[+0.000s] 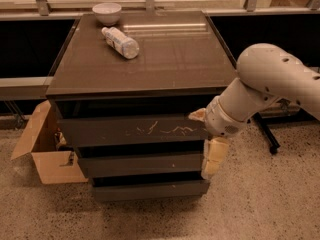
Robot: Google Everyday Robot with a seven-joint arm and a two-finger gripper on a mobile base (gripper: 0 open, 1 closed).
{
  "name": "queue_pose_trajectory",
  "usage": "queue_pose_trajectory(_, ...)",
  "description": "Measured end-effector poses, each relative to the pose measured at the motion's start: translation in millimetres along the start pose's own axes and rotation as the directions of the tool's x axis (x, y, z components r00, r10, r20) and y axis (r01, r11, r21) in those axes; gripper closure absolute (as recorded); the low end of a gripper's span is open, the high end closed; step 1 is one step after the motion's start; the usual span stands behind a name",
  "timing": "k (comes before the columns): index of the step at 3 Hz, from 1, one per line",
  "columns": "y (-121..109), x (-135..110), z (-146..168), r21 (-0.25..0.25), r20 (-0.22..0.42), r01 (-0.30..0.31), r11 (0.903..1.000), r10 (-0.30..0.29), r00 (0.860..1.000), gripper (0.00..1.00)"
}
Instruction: Open top drawer
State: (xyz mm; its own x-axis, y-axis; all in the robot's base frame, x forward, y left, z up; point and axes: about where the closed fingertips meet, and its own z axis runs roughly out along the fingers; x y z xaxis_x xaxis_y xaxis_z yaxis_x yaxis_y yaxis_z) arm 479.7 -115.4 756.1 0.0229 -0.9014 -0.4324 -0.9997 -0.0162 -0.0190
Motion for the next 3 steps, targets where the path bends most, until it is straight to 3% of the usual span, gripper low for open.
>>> queue_pose_trajectory(1, -28.6, 14.1, 14.1, 0.051, -0.073, 0.055, 0.9971, -0.052, 0.996, 0.0)
queue_pose_trajectory(2, -67.1, 30.7, 26.2, 0.125, -0.089, 0.135, 0.9829, -0.125, 0.988, 0.0)
queue_pose_trajectory(3, -107.2, 45.2, 43.9, 0.178, -0.067, 0.208, 0.9618, -0.199, 0.978, 0.0)
